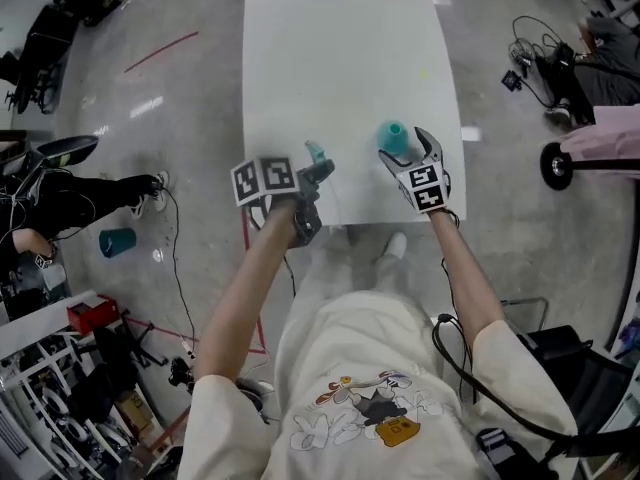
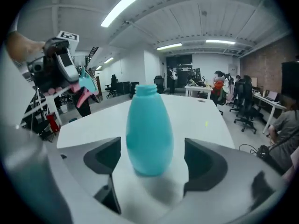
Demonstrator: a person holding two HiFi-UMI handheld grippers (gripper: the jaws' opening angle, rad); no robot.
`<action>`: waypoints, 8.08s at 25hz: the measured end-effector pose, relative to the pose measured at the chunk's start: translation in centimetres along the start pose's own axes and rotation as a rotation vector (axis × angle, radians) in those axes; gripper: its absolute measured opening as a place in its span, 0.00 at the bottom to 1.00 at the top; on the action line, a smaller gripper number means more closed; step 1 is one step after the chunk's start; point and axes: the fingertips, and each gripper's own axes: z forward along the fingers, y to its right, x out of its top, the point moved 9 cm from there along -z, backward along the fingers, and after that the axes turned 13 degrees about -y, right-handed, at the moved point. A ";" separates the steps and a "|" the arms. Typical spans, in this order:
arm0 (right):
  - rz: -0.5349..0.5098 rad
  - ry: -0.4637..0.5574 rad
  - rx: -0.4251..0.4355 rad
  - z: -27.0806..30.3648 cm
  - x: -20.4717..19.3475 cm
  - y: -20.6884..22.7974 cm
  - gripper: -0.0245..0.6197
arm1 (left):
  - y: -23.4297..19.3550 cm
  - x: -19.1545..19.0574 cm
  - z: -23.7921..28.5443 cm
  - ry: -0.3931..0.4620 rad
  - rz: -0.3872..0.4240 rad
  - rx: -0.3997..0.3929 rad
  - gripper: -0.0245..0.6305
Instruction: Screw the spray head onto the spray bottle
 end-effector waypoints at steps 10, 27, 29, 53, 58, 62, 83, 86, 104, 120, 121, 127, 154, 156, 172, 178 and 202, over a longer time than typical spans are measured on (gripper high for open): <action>-0.075 -0.047 0.035 1.7 3.3 -1.2 0.64 | 2.0 0.6 -4.6 0.107 0.044 -0.120 0.25; -0.259 -0.248 0.387 -10.7 6.9 -13.0 0.64 | 15.4 -1.1 -15.0 0.578 0.476 -0.252 0.25; -0.265 -0.242 0.397 -11.3 7.3 -13.0 0.64 | 15.8 -1.5 -14.9 0.584 0.499 -0.230 0.25; -0.345 -0.181 0.367 -15.3 16.4 -5.6 0.64 | 19.2 -2.4 -8.2 0.684 0.894 -0.102 0.25; -0.440 -0.257 0.266 -15.7 17.2 -4.8 0.64 | 19.6 -2.4 -8.2 0.674 0.977 -0.106 0.25; -0.490 -0.245 0.195 -17.2 16.2 -7.3 0.64 | 18.0 -5.1 -9.5 0.686 1.018 -0.139 0.25; -0.682 -0.210 0.385 -22.6 14.4 -13.2 0.64 | 16.6 -11.3 -13.9 0.594 1.244 -0.236 0.25; -0.678 -0.173 0.513 -23.3 13.4 -13.7 0.64 | 16.5 -12.4 -14.0 0.578 1.232 -0.286 0.25; -0.580 -0.129 0.569 -24.0 12.9 -12.0 0.64 | 18.0 -13.7 -14.4 0.511 1.170 -0.127 0.42; -0.670 -0.114 0.217 -24.0 13.6 -12.5 0.64 | 20.8 -14.0 -14.5 0.630 0.619 -0.026 0.37; -0.685 -0.116 0.201 -24.0 13.6 -12.5 0.64 | 20.7 -13.8 -14.5 0.628 0.614 -0.006 0.31; -0.708 -0.132 0.167 -23.7 13.4 -12.2 0.64 | 20.8 -13.8 -14.1 0.597 0.648 0.023 0.24; -0.683 -0.200 0.583 -27.9 14.3 -13.5 0.64 | 21.3 -16.0 -16.7 0.699 1.109 -0.138 0.24; -0.676 -0.196 0.560 -28.1 13.7 -13.8 0.64 | 21.2 -16.7 -16.4 0.693 1.083 -0.113 0.24; -0.611 -0.096 -0.095 -26.9 15.2 -13.1 0.64 | 21.4 -15.2 -15.6 0.823 0.735 0.012 0.24; -0.494 -0.089 -0.044 -26.1 15.0 -14.2 0.64 | 21.5 -15.1 -15.7 0.850 0.758 0.106 0.24; -0.729 -0.158 0.579 -25.7 15.3 -11.6 0.64 | 20.9 -13.6 -17.0 0.601 1.093 -0.084 0.42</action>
